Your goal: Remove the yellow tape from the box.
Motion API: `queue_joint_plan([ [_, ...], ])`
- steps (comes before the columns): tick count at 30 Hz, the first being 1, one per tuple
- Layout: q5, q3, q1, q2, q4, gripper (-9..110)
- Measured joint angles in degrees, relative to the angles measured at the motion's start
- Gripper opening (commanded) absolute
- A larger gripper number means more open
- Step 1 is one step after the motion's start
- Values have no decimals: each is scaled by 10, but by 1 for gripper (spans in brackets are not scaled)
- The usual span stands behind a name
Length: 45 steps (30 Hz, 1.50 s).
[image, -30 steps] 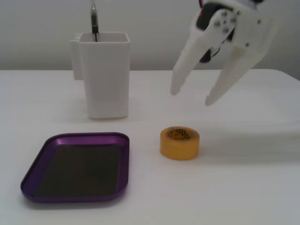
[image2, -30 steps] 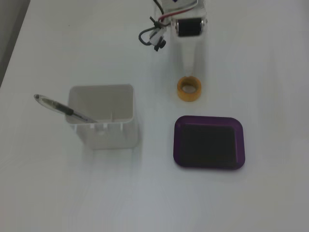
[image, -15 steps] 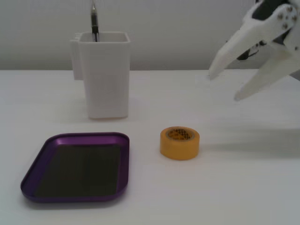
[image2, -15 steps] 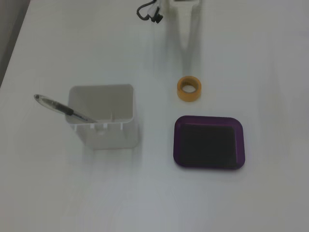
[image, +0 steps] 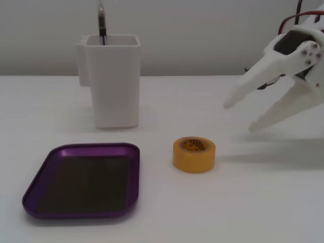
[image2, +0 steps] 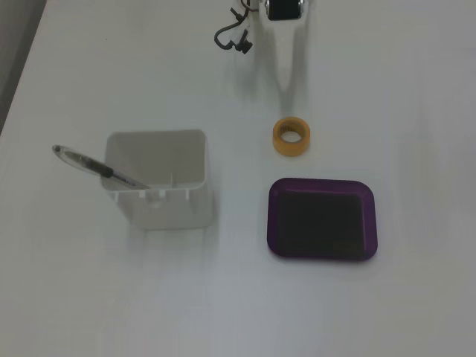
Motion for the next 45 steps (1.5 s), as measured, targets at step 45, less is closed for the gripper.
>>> queue_joint_plan([
  [45,0,3,0,0,-2,0],
])
